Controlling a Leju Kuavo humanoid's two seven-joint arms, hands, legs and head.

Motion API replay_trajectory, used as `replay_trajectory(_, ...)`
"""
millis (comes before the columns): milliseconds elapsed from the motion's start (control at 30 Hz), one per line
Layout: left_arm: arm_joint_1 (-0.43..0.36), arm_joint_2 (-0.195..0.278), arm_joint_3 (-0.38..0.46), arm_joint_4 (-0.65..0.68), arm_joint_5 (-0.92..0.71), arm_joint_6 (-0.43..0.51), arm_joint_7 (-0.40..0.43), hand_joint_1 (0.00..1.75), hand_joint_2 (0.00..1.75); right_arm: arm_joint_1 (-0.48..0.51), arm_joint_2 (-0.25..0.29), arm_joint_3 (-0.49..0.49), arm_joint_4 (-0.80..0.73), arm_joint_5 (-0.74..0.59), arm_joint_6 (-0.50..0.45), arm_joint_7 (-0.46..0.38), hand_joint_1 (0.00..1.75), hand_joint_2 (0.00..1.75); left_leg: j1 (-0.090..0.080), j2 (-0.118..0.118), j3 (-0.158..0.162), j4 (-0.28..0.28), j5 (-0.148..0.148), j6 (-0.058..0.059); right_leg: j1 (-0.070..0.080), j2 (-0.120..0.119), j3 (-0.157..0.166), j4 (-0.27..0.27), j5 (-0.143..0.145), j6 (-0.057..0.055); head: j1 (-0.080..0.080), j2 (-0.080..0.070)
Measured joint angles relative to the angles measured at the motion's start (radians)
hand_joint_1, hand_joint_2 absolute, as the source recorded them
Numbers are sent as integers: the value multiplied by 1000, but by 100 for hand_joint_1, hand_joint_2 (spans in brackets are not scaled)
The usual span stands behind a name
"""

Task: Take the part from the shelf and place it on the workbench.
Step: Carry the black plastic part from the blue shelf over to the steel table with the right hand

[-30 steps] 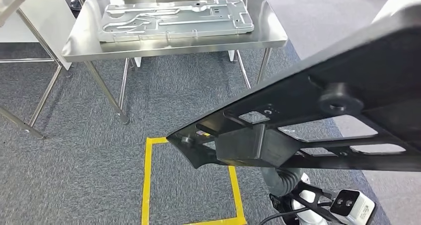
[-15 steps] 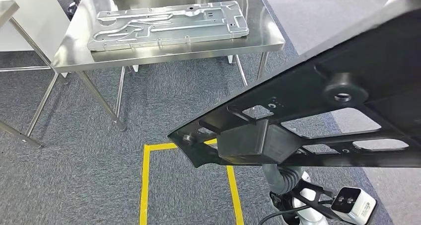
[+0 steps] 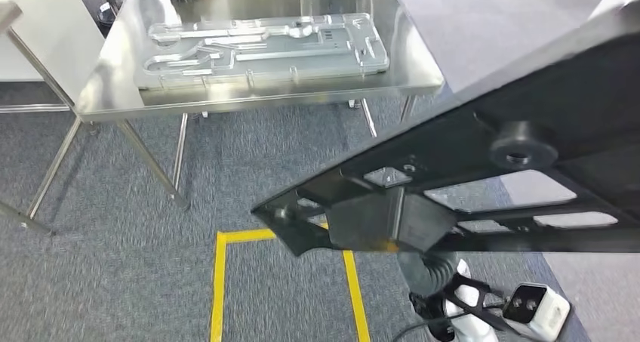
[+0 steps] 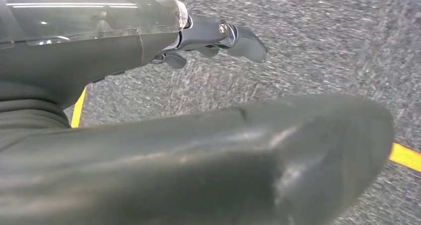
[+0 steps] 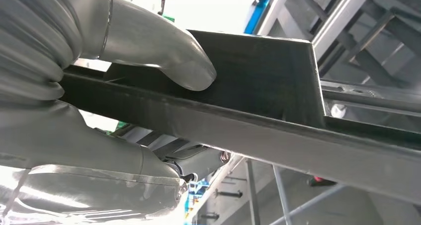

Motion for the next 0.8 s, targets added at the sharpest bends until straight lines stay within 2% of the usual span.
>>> replay_trajectory(67, 1, 0, 0, 0, 0, 0, 0, 0, 0, 0, 0, 0, 2, 0, 1, 0, 175, 175, 0, -1, 9, 0, -12, 3, -1, 0, -88, 111, -52, 8, 0, 0)
replay_trajectory(100, 2, 0, 0, 0, 0, 0, 0, 0, 0, 0, 0, 0, 4, 0, 1, 0, 175, 175, 0, -1, 17, 0, -20, 3, -2, -1, -117, 131, -61, 11, 0, 0)
replay_trajectory(133, 3, 0, 0, 0, 0, 0, -1, 0, 0, 0, 0, 0, 6, 0, 2, 0, 175, 175, 0, -2, 26, 0, -28, 2, -3, -1, -130, 119, -49, 11, 0, 0)
replay_trajectory(167, 3, 0, 0, 0, 0, 0, -1, 0, 0, 0, 0, -1, 6, 0, 2, 0, 175, 175, 0, -3, 38, 0, -37, 0, -3, -1, -124, 71, -12, 9, 0, 0)
replay_trajectory(233, 3, -1, 0, 0, 0, -1, -2, 0, 0, 0, 0, -1, 8, -1, 3, 0, 175, 175, -1, -4, 59, 0, -55, -6, 0, -3, -93, -60, 89, -4, 0, 0)
replay_trajectory(267, 2, -2, 0, 0, -1, -1, -3, 0, 0, 0, 0, -2, 8, 0, 3, 0, 175, 175, -2, -5, 66, -1, -63, -11, 4, -4, -82, -107, 121, -11, 0, 0)
replay_trajectory(300, 2, -3, 0, 0, -1, -2, -3, 0, 0, 0, 0, -2, 9, 0, 3, 0, 175, 175, -2, -5, 72, -3, -69, -17, 8, -4, -77, -132, 137, -19, 0, 0)
replay_trajectory(333, 2, -4, 0, 0, -1, -3, -4, 0, 0, 1, 0, -4, 9, 0, 3, 0, 175, 175, -3, -5, 77, -1, -68, -24, 10, -4, -76, -140, 133, -26, 0, 0)
replay_trajectory(400, 2, -4, 0, 0, -2, -4, -4, 0, 0, 1, -1, -5, 7, -1, 3, 0, 175, 175, -3, -4, 86, 9, -68, -36, 6, -2, -54, -154, 134, -40, 0, 0)
replay_trajectory(467, -1, -4, 0, 0, -2, -4, -5, 0, 0, 0, 0, -6, 7, -1, 3, 0, 175, 175, -1, -3, 66, 72, -91, -44, 1, -3, -23, -166, 127, -48, 0, 0)
replay_trajectory(500, -2, -5, 0, 0, -2, -5, -5, 0, 0, 0, 0, -6, 7, -1, 3, 0, 175, 175, 1, -2, 36, 127, -114, -47, 0, -4, -11, -169, 120, -51, 0, 0)
replay_trajectory(567, -2, -4, 0, 0, -2, -6, -6, 0, 0, 1, 0, -7, 7, 0, 2, 0, 175, 175, 5, -2, -44, 241, -164, -55, 0, -3, 5, -170, 104, -51, 0, 0)
replay_trajectory(600, 0, -4, 0, 0, -2, -7, -6, 0, 0, 2, 0, -7, 7, 0, 2, 0, 175, 175, 7, -2, -76, 270, -174, -59, -1, -2, 15, -169, 95, -50, 0, 0)
replay_trajectory(633, 2, -4, 0, 0, -2, -8, -6, 0, 0, 4, 0, -7, 7, 1, 1, 0, 175, 175, 8, -2, -92, 265, -165, -61, -1, 0, 27, -169, 85, -49, 0, 0)
replay_trajectory(667, 3, -4, 0, 0, -2, -10, -6, 0, 0, 4, 0, -7, 7, 2, 0, 0, 175, 175, 10, -1, -92, 227, -135, -62, -2, 1, 41, -169, 74, -46, 0, 0)
replay_trajectory(733, 5, -4, 0, 0, -3, -11, -6, 0, 0, 5, 0, -7, 7, 3, -1, 0, 175, 175, 11, 0, -71, 106, -35, -59, -3, 1, 71, -168, 50, -38, 0, 0)
replay_trajectory(800, 6, -4, 0, 0, -5, -12, -6, 0, 0, 5, 1, -7, 8, 5, -3, 0, 175, 175, 5, 3, -58, 36, 21, -48, -2, 1, 86, -168, 31, -26, 0, 0)
